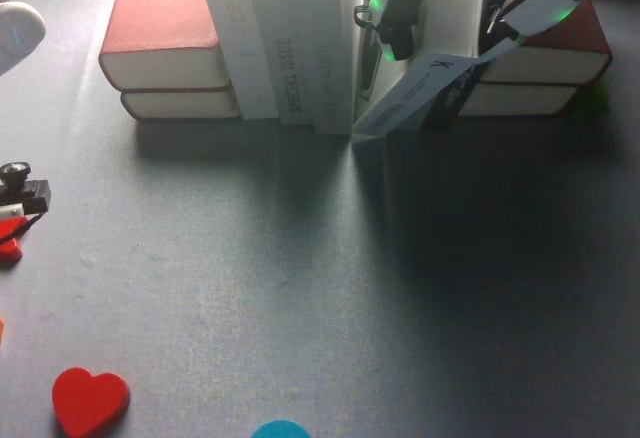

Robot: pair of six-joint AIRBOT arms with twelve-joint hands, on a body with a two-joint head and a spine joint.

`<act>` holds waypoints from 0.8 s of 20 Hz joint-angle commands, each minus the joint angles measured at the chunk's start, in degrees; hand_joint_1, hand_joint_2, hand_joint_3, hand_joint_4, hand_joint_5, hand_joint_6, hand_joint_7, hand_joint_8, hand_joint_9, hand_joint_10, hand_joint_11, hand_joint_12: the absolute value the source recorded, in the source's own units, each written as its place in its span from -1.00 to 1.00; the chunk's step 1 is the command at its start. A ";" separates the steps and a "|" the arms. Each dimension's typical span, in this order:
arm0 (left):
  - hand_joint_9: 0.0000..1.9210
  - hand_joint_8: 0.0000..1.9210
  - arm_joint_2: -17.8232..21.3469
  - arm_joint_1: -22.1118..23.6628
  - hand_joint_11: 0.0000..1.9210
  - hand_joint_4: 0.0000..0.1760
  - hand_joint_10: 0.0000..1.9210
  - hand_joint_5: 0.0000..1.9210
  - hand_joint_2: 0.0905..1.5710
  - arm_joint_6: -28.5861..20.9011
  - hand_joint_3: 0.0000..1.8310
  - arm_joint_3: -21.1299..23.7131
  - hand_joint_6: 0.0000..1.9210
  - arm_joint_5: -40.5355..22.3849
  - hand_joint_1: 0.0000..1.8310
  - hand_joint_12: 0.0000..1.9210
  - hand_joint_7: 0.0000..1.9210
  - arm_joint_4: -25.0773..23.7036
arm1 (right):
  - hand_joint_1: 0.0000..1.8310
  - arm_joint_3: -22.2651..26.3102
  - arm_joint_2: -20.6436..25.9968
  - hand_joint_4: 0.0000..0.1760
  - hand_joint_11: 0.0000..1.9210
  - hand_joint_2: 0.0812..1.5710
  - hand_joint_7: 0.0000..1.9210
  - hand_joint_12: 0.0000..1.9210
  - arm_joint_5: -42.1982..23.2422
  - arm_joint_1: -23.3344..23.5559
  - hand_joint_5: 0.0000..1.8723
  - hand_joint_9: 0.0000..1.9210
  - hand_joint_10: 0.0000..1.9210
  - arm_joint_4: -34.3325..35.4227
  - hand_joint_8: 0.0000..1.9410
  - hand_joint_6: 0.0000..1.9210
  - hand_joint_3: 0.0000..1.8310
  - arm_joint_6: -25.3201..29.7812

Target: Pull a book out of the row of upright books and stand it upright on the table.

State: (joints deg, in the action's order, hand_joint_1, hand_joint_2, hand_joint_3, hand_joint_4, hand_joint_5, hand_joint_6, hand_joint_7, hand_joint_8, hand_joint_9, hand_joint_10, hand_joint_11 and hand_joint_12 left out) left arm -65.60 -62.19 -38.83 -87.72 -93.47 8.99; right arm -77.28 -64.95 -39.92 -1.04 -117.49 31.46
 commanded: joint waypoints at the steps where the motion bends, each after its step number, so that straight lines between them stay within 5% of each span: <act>1: -0.71 -1.00 -0.44 0.70 -1.00 -1.00 -0.23 -0.57 0.38 -0.52 -1.00 -0.03 -0.99 -5.93 0.14 0.53 -0.68 1.90 | 0.38 -0.46 0.25 -1.00 -0.11 0.33 0.11 0.72 3.67 0.69 0.19 0.10 0.24 3.91 0.08 -0.36 -1.00 0.85; 2: -0.70 -0.98 -0.41 0.67 -1.00 -1.00 -0.22 -0.55 0.39 -0.52 -0.99 0.05 -0.98 -5.93 0.16 0.56 -0.64 1.89 | 0.49 -0.44 0.37 -1.00 -0.12 0.32 0.09 0.66 3.38 0.69 0.21 0.10 0.25 4.40 -0.06 -0.46 -1.00 0.85; 3: -0.72 -0.99 -0.40 0.65 -1.00 -1.00 -0.18 -0.55 0.40 -0.52 -1.00 0.11 -0.98 -5.94 0.15 0.55 -0.63 1.89 | 0.50 -0.31 0.59 -1.00 -0.17 0.38 -0.01 0.65 3.05 0.69 0.08 -0.01 0.36 4.88 0.09 -0.28 -1.00 0.85; 4: -0.74 -0.99 -0.40 0.65 -1.00 -1.00 -0.18 -0.54 0.39 -0.52 -1.00 0.13 -0.98 -5.94 0.12 0.55 -0.63 1.89 | 0.41 0.08 1.16 -1.00 0.17 0.37 0.05 0.92 2.15 0.69 0.08 0.24 0.74 5.77 0.07 -0.09 -1.00 0.85; 5: -0.71 -1.00 -0.39 0.64 -1.00 -1.00 -0.21 -0.53 0.39 -0.52 -1.00 0.15 -0.98 -5.94 0.12 0.56 -0.63 1.89 | 0.32 0.72 1.88 -1.00 0.47 0.32 0.23 0.98 1.32 0.69 0.17 0.45 0.95 6.73 0.65 -0.18 -1.00 0.86; 6: -0.70 -0.99 -0.35 0.57 -0.99 -1.00 -0.21 -0.53 0.38 -0.52 -1.00 0.19 -0.99 -5.94 0.13 0.60 -0.59 1.89 | 0.30 1.55 2.64 -1.00 0.56 0.32 0.26 1.00 0.32 0.71 0.17 0.50 0.99 7.70 0.85 -0.16 -1.00 0.86; 7: -0.69 -0.98 -0.30 0.53 -1.00 -1.00 -0.21 -0.51 0.39 -0.52 -1.00 0.25 -0.98 -5.94 0.14 0.60 -0.57 1.91 | 0.35 2.27 3.40 -1.00 0.31 0.43 -0.02 1.00 -0.41 0.93 0.02 0.29 0.85 8.49 0.58 -0.17 -1.00 0.86; 8: -0.67 -0.97 -0.19 0.50 -1.00 -1.00 -0.21 -0.49 0.38 -0.52 -1.00 0.37 -0.97 -5.94 0.19 0.60 -0.55 1.91 | 0.45 3.43 4.88 -1.00 -0.11 0.50 -0.17 0.92 -1.98 1.70 -0.06 -0.14 0.72 10.07 0.48 -0.17 -1.00 0.87; 9: -0.66 -0.97 -0.17 0.50 -0.99 -1.00 -0.20 -0.48 0.38 -0.52 -1.00 0.42 -0.97 -5.94 0.21 0.60 -0.53 1.91 | 0.37 4.28 6.07 -1.00 -0.10 0.48 -0.11 0.90 -3.22 2.20 -0.03 -0.06 0.60 11.66 0.51 -0.17 -1.00 0.88; 11: -0.65 -0.97 -0.16 0.34 -1.00 -1.00 -0.21 -0.46 0.35 -0.52 -1.00 0.55 -0.96 -5.94 0.23 0.61 -0.52 1.96 | 0.49 6.50 9.12 -1.00 -0.28 0.43 -0.04 0.67 -5.35 4.36 -0.05 -0.10 0.47 14.37 0.18 -0.14 -1.00 0.87; 16: -0.62 -0.99 -0.32 -0.08 -0.93 -1.00 -0.27 -0.43 0.27 -0.52 -1.00 0.78 -0.98 -5.94 0.22 0.57 -0.52 2.14 | 0.50 11.15 14.95 -1.00 -0.29 0.42 -0.02 0.65 -6.97 8.09 -0.06 -0.09 0.45 19.41 0.14 -0.12 -1.00 -2.24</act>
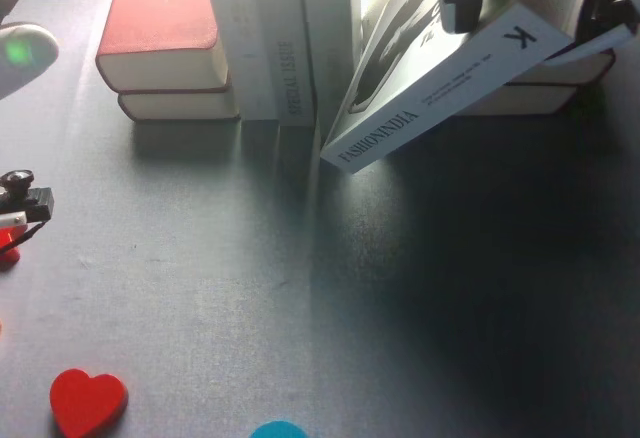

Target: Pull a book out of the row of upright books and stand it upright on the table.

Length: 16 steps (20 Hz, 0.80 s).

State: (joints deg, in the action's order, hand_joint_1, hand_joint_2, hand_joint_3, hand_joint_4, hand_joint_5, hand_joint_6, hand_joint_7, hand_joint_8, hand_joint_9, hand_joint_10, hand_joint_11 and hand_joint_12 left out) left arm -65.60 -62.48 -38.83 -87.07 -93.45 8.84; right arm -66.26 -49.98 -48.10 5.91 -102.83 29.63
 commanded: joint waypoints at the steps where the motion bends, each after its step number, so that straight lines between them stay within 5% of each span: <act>1: -0.62 -0.99 -0.33 0.20 -0.95 -1.00 -0.28 -0.44 0.27 -0.52 -1.00 0.13 -0.99 -5.96 0.21 0.55 -0.51 2.30 | 0.50 0.31 0.23 -1.00 -0.29 0.42 -0.02 0.65 1.22 1.29 -0.06 -0.09 0.45 5.20 0.14 -0.12 -1.00 -1.04; 5: -0.61 -1.00 -0.37 0.38 -0.93 -1.00 -0.32 -0.45 0.24 -0.52 -1.00 0.09 -1.00 -5.96 0.15 0.56 -0.56 2.30 | 0.50 -0.78 -0.14 -1.00 -0.28 0.42 -0.02 0.65 1.44 -0.42 -0.06 -0.09 0.45 10.69 0.14 -0.12 -1.00 -4.17; 11: -0.61 -0.99 -0.45 0.00 -0.96 -1.00 -0.32 -0.45 0.24 -0.52 -1.00 0.17 -0.99 -5.96 0.22 0.54 -0.53 2.46 | 0.50 -6.24 -5.86 -1.00 -0.28 0.42 -0.02 0.65 -0.61 -12.90 -0.06 -0.09 0.45 32.26 0.14 -0.12 -1.00 -14.39; 16: -0.56 -1.00 -0.66 -0.43 -0.91 -1.00 -0.34 -0.45 0.24 -0.52 -1.00 0.11 -1.00 -5.96 0.23 0.54 -0.51 2.46 | 0.50 -11.03 -11.45 -1.00 -0.28 0.42 -0.02 0.65 -0.84 -20.08 -0.05 -0.09 0.45 43.16 0.14 -0.12 -1.00 -20.77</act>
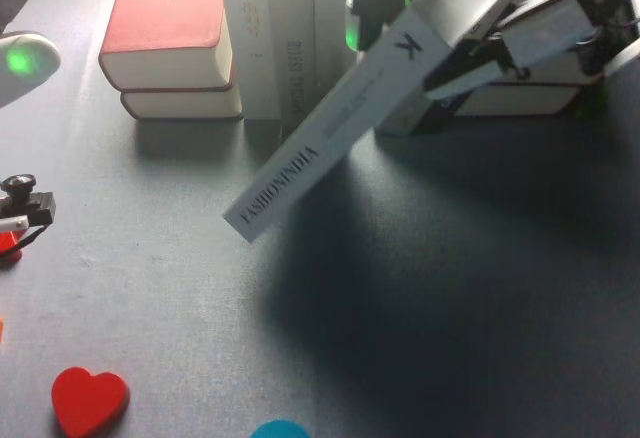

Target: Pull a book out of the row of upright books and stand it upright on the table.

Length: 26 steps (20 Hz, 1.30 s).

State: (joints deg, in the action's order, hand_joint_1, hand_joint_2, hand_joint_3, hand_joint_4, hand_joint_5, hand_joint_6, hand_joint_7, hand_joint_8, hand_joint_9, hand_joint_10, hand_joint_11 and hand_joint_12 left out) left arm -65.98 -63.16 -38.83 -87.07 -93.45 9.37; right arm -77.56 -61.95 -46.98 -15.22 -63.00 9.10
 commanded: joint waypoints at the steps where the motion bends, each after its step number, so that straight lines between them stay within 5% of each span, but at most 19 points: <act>1: -0.56 -1.00 -0.40 0.20 -0.92 -1.00 -0.35 -0.45 0.23 -0.52 -1.00 0.02 -1.00 -5.96 0.22 0.54 -0.51 1.93 | 0.50 -1.04 -0.85 -1.00 -0.28 0.42 -0.02 0.65 -1.95 -0.66 -0.05 -0.09 0.45 5.37 0.14 -0.12 -1.00 -1.00; 2: -0.54 -1.00 -0.56 0.18 -0.90 -1.00 -0.37 -0.45 0.23 -0.52 -1.00 -0.05 -1.00 -5.96 0.21 0.51 -0.50 1.93 | 0.37 -1.94 -1.71 -1.00 -0.17 0.44 0.00 0.60 -1.97 -1.84 -0.08 -0.04 0.16 6.72 0.23 0.03 -1.00 -1.12; 3: -0.54 -1.00 -0.79 0.19 -0.90 -1.00 -0.37 -0.45 0.24 -0.52 -1.00 -0.17 -1.00 -5.96 0.19 0.49 -0.50 1.93 | 0.33 -3.49 -3.24 -1.00 -0.24 0.49 -0.05 0.65 -2.24 -3.50 -0.17 -0.12 0.14 8.81 0.32 0.18 -1.00 -1.15; 5: -0.54 -1.00 -1.11 0.19 -0.91 -1.00 -0.38 -0.47 0.26 -0.52 -0.99 -0.41 -1.00 -5.96 0.16 0.53 -0.52 1.93 | 0.27 -5.56 -5.16 -0.96 -0.35 0.54 -0.16 0.67 -2.35 -5.61 -0.20 -0.20 0.18 11.60 0.37 0.37 -1.00 -1.71; 6: -0.55 -1.00 -1.24 0.18 -0.92 -1.00 -0.37 -0.48 0.27 -0.52 -0.99 -0.45 -1.00 -5.96 0.17 0.55 -0.54 1.93 | 0.44 -6.75 -6.04 -1.00 -0.26 0.49 -0.15 0.68 -2.31 -6.72 -0.11 -0.17 0.43 13.17 0.29 0.19 -1.00 -1.78; 7: -0.54 -1.00 -1.30 0.17 -0.92 -1.00 -0.37 -0.48 0.26 -0.52 -1.00 -0.45 -1.00 -5.96 0.15 0.56 -0.53 1.93 | 0.47 -7.33 -6.45 -1.00 -0.62 0.46 -0.09 0.76 -2.25 -7.61 0.07 -0.30 0.49 14.16 0.14 0.09 -1.00 -1.78; 8: -0.55 -1.00 -1.31 0.18 -0.93 -1.00 -0.36 -0.47 0.25 -0.52 -1.00 -0.43 -1.00 -5.96 0.14 0.58 -0.54 1.92 | 0.37 -7.56 -6.59 -1.00 -0.86 0.46 -0.18 0.86 -2.22 -8.17 0.07 -0.47 0.27 14.74 0.22 0.11 -1.00 -1.78; 9: -0.57 -1.00 -1.30 0.17 -0.94 -1.00 -0.35 -0.47 0.26 -0.52 -1.00 -0.38 -1.00 -5.96 0.12 0.61 -0.54 1.92 | 0.34 -7.62 -6.58 -1.00 -0.91 0.46 -0.17 0.92 -2.22 -8.85 0.03 -0.48 0.14 15.31 0.21 0.18 -1.00 -1.78; 14: -0.55 -1.00 -1.34 0.15 -0.92 -1.00 -0.33 -0.47 0.27 -0.52 -0.99 -0.17 -1.00 -5.96 0.13 0.63 -0.54 1.84 | 0.28 -6.12 -5.44 -0.78 -0.66 0.49 -0.14 1.00 -2.93 -9.84 -0.08 -0.37 0.44 16.00 0.34 0.22 -1.00 -1.78; 15: -0.55 -0.99 -1.33 0.17 -0.91 -1.00 -0.32 -0.48 0.27 -0.52 -1.00 -0.10 -1.00 -5.96 0.15 0.63 -0.53 1.74 | 0.10 -5.52 -4.87 -0.57 -0.93 0.41 -0.82 0.54 -3.18 -9.84 -0.82 -0.87 -0.23 15.99 -0.40 -0.56 -1.00 -1.78; 16: -0.55 -0.99 -1.31 0.16 -0.91 -1.00 -0.32 -0.48 0.27 -0.52 -1.00 0.01 -1.00 -5.96 0.15 0.63 -0.53 1.72 | 0.10 -4.93 -4.22 -0.57 -0.93 0.41 -0.82 0.54 -3.18 -9.84 -0.82 -0.87 -0.23 15.84 -0.40 -0.56 -1.00 -1.78; 17: -0.55 -1.00 -1.34 0.12 -0.90 -1.00 -0.35 -0.48 0.26 -0.52 -1.00 0.05 -1.00 -5.96 0.15 0.61 -0.55 1.73 | -0.16 -4.43 -3.68 0.54 -0.99 0.19 -0.96 -0.69 -3.19 -9.84 -0.96 -0.98 -0.85 15.73 -0.88 -0.91 -1.00 -1.78; 18: -0.54 -1.00 -1.39 0.12 -0.90 -1.00 -0.35 -0.48 0.26 -0.52 -1.00 0.09 -1.00 -5.96 0.15 0.60 -0.54 1.73 | -0.21 -3.63 -2.90 0.21 -1.00 0.21 -0.99 -0.94 -3.24 -9.84 -0.99 -1.00 -0.97 15.54 -0.98 -0.98 -1.00 -1.78; 19: -0.54 -0.99 -1.39 0.12 -0.89 -1.00 -0.35 -0.48 0.26 -0.52 -1.00 0.12 -1.00 -5.96 0.15 0.60 -0.53 1.74 | -0.35 -3.35 -2.61 0.96 -1.00 0.23 -1.00 -1.00 -3.24 -9.83 -1.00 -1.00 -1.00 15.43 -1.00 -1.00 -0.99 -1.78; 20: -0.52 -1.00 -1.39 0.07 -0.85 -1.00 -0.38 -0.48 0.25 -0.52 -1.00 0.15 -1.00 -5.96 0.15 0.54 -0.53 1.82 | -0.47 -3.16 -2.45 1.00 -1.00 0.15 -1.00 -1.00 -3.24 -9.83 -1.00 -1.00 -1.00 15.43 -1.00 -1.00 -1.00 -1.78; 22: -0.53 -1.00 -1.51 -0.01 -0.88 -1.00 -0.38 -0.49 0.26 -0.52 -1.00 0.16 -1.00 -5.96 0.15 0.59 -0.54 1.88 | -0.70 -2.94 -2.27 1.00 -1.00 0.44 -1.00 -1.00 -3.24 -9.85 -1.00 -1.00 -1.00 15.33 -1.00 -1.00 -0.97 -1.78; 23: -0.53 -1.00 -1.61 0.00 -0.88 -1.00 -0.37 -0.48 0.25 -0.52 -1.00 0.22 -0.99 -5.96 0.14 0.60 -0.53 1.88 | -0.50 -2.40 -1.88 1.00 -1.00 0.19 -1.00 -1.00 -3.26 -10.10 -1.00 -1.00 -1.00 15.34 -1.00 -1.00 -1.00 -1.78; 25: -0.53 -0.99 -1.62 -0.17 -0.88 -1.00 -0.37 -0.47 0.24 -0.52 -1.00 0.57 -0.99 -5.96 0.13 0.60 -0.52 1.88 | -0.53 -1.33 -1.10 0.93 -1.00 0.15 -1.00 -1.00 -4.09 -11.22 -1.00 -1.00 -1.00 15.70 -1.00 -1.00 -1.00 -1.31; 26: -0.52 -0.99 -1.62 -0.30 -0.86 -1.00 -0.37 -0.47 0.23 -0.52 -1.00 0.75 -0.99 -5.96 0.11 0.58 -0.52 1.88 | -0.48 -0.84 -0.62 0.36 -1.00 0.06 -1.00 -1.00 -5.16 -12.11 -1.00 -1.00 -1.00 16.42 -1.00 -1.00 -1.00 -0.88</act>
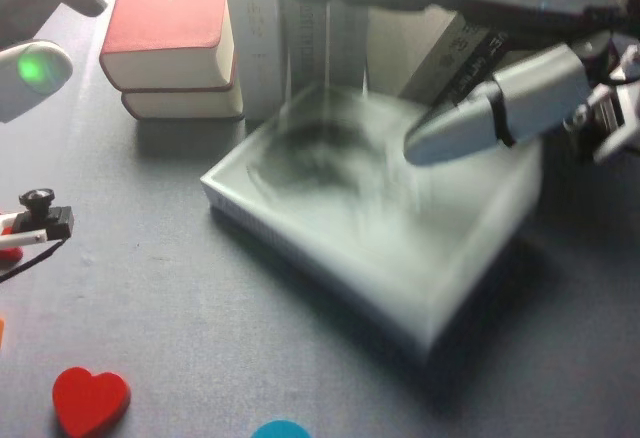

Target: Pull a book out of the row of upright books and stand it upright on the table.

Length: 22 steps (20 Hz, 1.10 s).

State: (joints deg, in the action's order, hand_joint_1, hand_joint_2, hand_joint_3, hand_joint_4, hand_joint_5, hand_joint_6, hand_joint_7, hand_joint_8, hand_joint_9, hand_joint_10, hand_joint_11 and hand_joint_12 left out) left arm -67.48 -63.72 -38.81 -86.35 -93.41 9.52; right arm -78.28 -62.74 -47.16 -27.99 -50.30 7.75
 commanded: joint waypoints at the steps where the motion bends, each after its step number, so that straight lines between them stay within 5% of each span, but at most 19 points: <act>1: -0.52 -1.00 -0.09 0.15 -0.85 -1.00 -0.38 -0.48 0.22 -0.54 -1.00 0.28 -0.99 -6.00 0.09 0.57 -0.53 1.72 | -0.45 0.70 0.95 0.81 -1.00 -0.03 -1.00 -1.00 -5.95 -0.32 -1.00 -1.00 -1.00 4.50 -1.00 -1.00 -1.00 0.66; 2: -0.52 -1.00 -0.04 0.09 -0.84 -1.00 -0.38 -0.48 0.21 -0.54 -1.00 0.55 -0.99 -6.00 0.09 0.57 -0.53 1.76 | -0.49 1.76 1.92 0.71 -1.00 -0.06 -1.00 -1.00 -6.90 -1.14 -1.00 -1.00 -1.00 5.33 -1.00 -1.00 -1.00 0.66; 3: -0.51 -1.00 -0.03 -0.06 -0.82 -1.00 -0.43 -0.48 0.20 -0.54 -1.00 0.70 -1.00 -6.00 0.06 0.54 -0.52 1.93 | -0.43 2.47 2.61 0.99 -1.00 -0.07 -1.00 -1.00 -7.88 -1.80 -1.00 -1.00 -1.00 6.05 -1.00 -1.00 -1.00 0.66; 4: -0.51 -1.00 -0.10 -0.39 -0.82 -1.00 -0.43 -0.48 0.20 -0.54 -1.00 0.76 -1.00 -6.00 0.06 0.54 -0.52 2.22 | -0.43 3.44 3.76 0.99 -1.00 -0.07 -1.00 -1.00 -9.18 -2.71 -1.00 -1.00 -1.00 7.21 -1.00 -1.00 -1.00 0.65; 5: -0.51 -1.00 -0.15 -0.67 -0.80 -1.00 -0.46 -0.50 0.18 -0.54 -1.00 0.76 -1.00 -6.01 0.02 0.53 -0.52 2.47 | -0.51 4.24 4.79 0.54 -0.97 -0.03 -1.00 -0.99 -10.17 -3.43 -1.00 -1.00 -1.00 8.59 -1.00 -1.00 -1.00 0.35; 6: -0.49 -1.00 -0.17 -0.91 -0.78 -1.00 -0.49 -0.49 0.15 -0.54 -1.00 0.81 -1.00 -6.01 0.02 0.52 -0.51 2.69 | -0.53 5.07 6.00 -0.02 -1.00 0.04 -1.00 -0.56 -11.15 -4.66 -1.00 -1.00 -1.00 10.73 -1.00 -1.00 -1.00 -0.49; 7: -0.50 -1.00 -0.19 -1.02 -0.77 -1.00 -0.52 -0.51 0.14 -0.54 -1.00 0.86 -1.00 -6.01 0.01 0.49 -0.51 2.90 | -0.41 5.74 7.10 0.25 -1.00 0.10 -1.00 -0.54 -12.48 -6.27 -1.00 -1.00 -1.00 13.88 -1.00 -1.00 -1.00 -2.37; 8: -0.48 -1.00 -0.21 -1.09 -0.74 -1.00 -0.54 -0.53 0.13 -0.54 -1.00 0.86 -1.00 -6.01 -0.01 0.46 -0.50 3.12 | -0.32 6.32 8.21 0.13 -1.00 0.19 -1.00 -0.18 -13.85 -8.33 -1.00 -1.00 -1.00 17.52 -1.00 -1.00 -1.00 -4.50; 9: -0.46 -1.00 -0.15 -1.18 -0.76 -1.00 -0.61 -0.63 0.13 -0.54 -1.00 0.86 -1.00 -6.01 -0.01 0.43 -0.55 3.47 | -0.29 6.64 9.35 0.83 -1.00 0.11 -1.00 -0.87 -15.60 -10.62 -1.00 -1.00 -1.00 21.86 -1.00 -1.00 -1.00 -6.66; 10: -0.44 -1.00 -0.06 -1.24 -0.77 -1.00 -0.68 -0.64 0.12 -0.54 -1.00 0.85 -1.00 -6.01 0.00 0.42 -0.54 3.73 | -0.27 6.76 10.13 0.56 -1.00 0.13 -1.00 -0.97 -16.67 -12.09 -1.00 -1.00 -1.00 24.76 -1.00 -1.00 -0.99 -7.82; 11: -0.44 -1.00 0.05 -1.30 -0.77 -1.00 -0.68 -0.64 0.12 -0.54 -1.00 0.81 -1.00 -6.01 0.00 0.42 -0.54 4.03 | -0.27 6.90 11.10 0.56 -1.00 0.13 -1.00 -0.97 -17.82 -13.67 -1.00 -1.00 -1.00 27.82 -1.00 -1.00 -0.99 -9.29; 12: -0.45 -1.00 0.16 -1.29 -0.79 -0.94 -0.76 -0.71 0.18 -0.54 -1.00 0.75 -1.00 -6.01 -0.05 0.40 -0.61 4.24 | -0.22 7.11 12.14 0.98 -0.99 0.00 -1.00 -0.80 -19.28 -15.18 -1.00 -1.00 -1.00 31.28 -1.00 -1.00 -0.94 -11.04; 14: -0.46 -1.00 0.34 -1.05 -0.84 -0.67 -0.86 -0.78 0.22 -0.54 -0.99 0.50 -1.00 -6.01 -0.06 0.40 -0.70 4.38 | -0.12 7.89 14.81 1.00 -1.00 -0.02 -1.00 -0.41 -22.89 -18.95 -1.00 -1.00 -1.00 39.01 -1.00 -1.00 -0.99 -14.94; 15: -0.46 -1.00 0.46 -0.89 -0.84 -0.67 -0.86 -0.78 0.22 -0.54 -0.99 0.42 -1.00 -6.01 -0.06 0.40 -0.70 4.38 | -0.12 8.23 15.81 1.00 -1.00 -0.02 -1.00 -0.41 -24.60 -20.51 -1.00 -1.00 -1.00 41.68 -1.00 -1.00 -0.99 -16.07; 16: -0.43 -1.00 0.77 -0.56 -0.82 -0.44 -0.87 -0.81 0.22 -0.54 -1.00 0.37 -1.00 -6.02 -0.07 0.38 -0.70 4.38 | -0.15 8.89 17.33 1.00 -1.00 0.01 -1.00 -0.33 -27.66 -22.69 -1.00 -1.00 -1.00 45.77 -1.00 -1.00 -0.99 -17.87; 17: -0.45 -1.00 1.08 -0.27 -0.85 -0.15 -0.91 -0.91 0.25 -0.54 -0.99 0.37 -1.00 -6.02 -0.02 0.39 -0.76 4.38 | -0.04 9.58 18.50 1.00 -1.00 0.12 -1.00 -0.88 -30.42 -24.29 -1.00 -1.00 -1.00 48.96 -1.00 -1.00 -0.99 -19.32; 22: -0.56 -1.00 2.15 2.70 -0.99 0.08 -0.97 -1.00 0.19 -0.54 -1.00 0.21 -1.00 -6.02 -0.19 0.48 -0.82 2.71 | -0.13 14.45 24.18 1.00 -1.00 0.23 -1.00 -1.00 -49.03 -35.54 -1.00 -1.00 -1.00 64.97 -1.00 -1.00 -0.97 -26.17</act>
State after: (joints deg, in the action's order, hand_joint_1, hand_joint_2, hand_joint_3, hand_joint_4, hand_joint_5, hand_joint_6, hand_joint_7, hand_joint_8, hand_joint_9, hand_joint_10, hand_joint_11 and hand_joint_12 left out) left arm -65.43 -61.34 -38.83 -85.95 -93.43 10.96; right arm -63.48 -38.44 -87.64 -65.06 13.61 -18.57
